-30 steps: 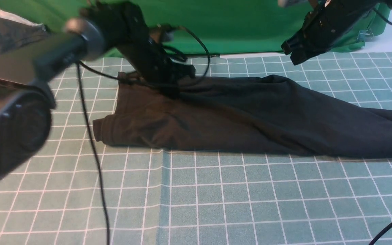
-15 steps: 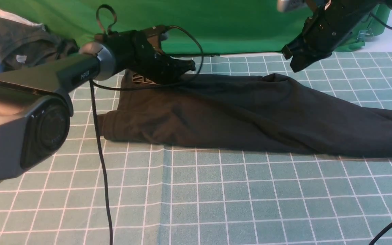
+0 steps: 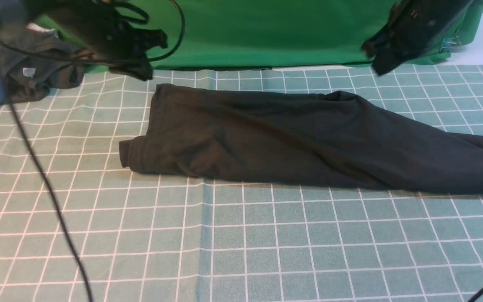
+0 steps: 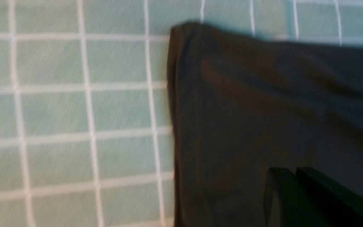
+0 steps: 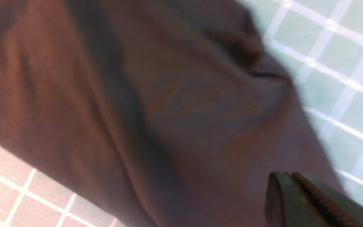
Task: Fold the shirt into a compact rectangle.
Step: 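Pull the folded dark garment lengthwise by its ends to straighten it flat on the table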
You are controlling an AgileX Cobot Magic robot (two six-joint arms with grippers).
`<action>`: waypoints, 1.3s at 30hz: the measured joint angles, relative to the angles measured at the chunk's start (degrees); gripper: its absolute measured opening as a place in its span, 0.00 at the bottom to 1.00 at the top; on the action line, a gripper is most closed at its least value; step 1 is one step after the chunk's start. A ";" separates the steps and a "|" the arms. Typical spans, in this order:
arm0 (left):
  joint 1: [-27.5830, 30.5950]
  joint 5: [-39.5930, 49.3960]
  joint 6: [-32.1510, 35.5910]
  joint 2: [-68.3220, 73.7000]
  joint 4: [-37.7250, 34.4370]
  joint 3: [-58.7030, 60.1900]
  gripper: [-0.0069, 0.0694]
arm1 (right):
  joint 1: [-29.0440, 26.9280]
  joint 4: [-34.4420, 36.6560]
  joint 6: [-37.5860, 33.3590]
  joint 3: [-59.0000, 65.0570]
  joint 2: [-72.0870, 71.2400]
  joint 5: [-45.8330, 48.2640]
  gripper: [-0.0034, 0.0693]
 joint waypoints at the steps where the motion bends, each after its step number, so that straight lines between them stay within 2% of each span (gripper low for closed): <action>1: 0.00 0.28 0.00 -1.75 0.77 2.39 0.11 | 0.00 -0.62 0.26 1.13 -1.53 -0.05 0.08; 7: 0.00 -2.06 -1.61 -11.76 2.83 21.14 0.11 | 0.00 -1.75 1.23 14.10 -13.58 0.08 0.08; 11: 0.00 -5.68 -1.91 -13.25 3.21 26.03 0.13 | 0.00 -1.84 1.23 21.52 -19.21 -1.04 0.08; 13: 0.00 -7.39 -1.91 -13.10 3.26 27.26 0.19 | 0.00 -1.84 1.23 24.72 -21.43 -2.44 0.08; 14: 0.00 -8.77 -1.91 -12.74 3.18 27.56 0.28 | 0.00 -1.91 1.30 26.56 -22.68 -3.57 0.08; 15: 0.00 -8.89 -1.91 -12.74 3.14 27.56 0.29 | 0.00 -1.91 1.30 26.91 -22.97 -3.58 0.08; 16: 0.00 -10.08 -1.91 -12.31 2.89 27.56 0.40 | 0.00 -1.93 1.30 27.76 -23.68 -4.06 0.08; 17: 0.00 -10.19 -1.91 -12.21 2.89 27.56 0.42 | 0.00 -1.98 1.30 27.82 -23.73 -4.06 0.08; 18: 0.00 -10.73 -1.91 -11.62 2.77 27.56 0.54 | 0.00 -1.92 1.30 28.10 -24.10 -4.34 0.08; 23: 0.00 -11.34 -2.23 -8.23 1.89 27.56 0.88 | 0.00 -1.25 1.43 28.15 -24.15 -4.50 0.08; 27: 0.04 -13.38 -2.23 -5.34 -0.03 27.56 0.98 | 0.00 -0.99 1.34 28.15 -24.15 -4.65 0.08; 31: 0.06 -13.84 -1.05 -3.71 -1.58 27.56 0.92 | 0.00 -1.42 1.08 28.15 -24.15 -4.70 0.08; 34: 0.11 -13.00 -0.14 -2.14 -2.95 27.56 0.65 | -0.10 -4.24 1.08 28.15 -24.15 -2.83 0.08; 35: 0.11 -13.00 -0.14 -2.14 -3.06 27.56 0.63 | -0.14 -4.24 1.08 28.15 -24.15 -2.66 0.08; 36: 0.11 -12.62 0.86 -1.75 -4.20 27.49 0.48 | -0.73 -5.11 1.31 28.26 -24.15 -1.47 0.08; 37: 0.11 -12.49 2.14 -1.70 -4.52 27.31 0.38 | -1.58 -5.25 1.89 28.40 -24.15 -1.13 0.08; 39: 0.11 -11.96 4.30 -1.70 -4.66 26.88 0.26 | -3.67 -5.51 3.24 28.60 -24.09 -1.01 0.08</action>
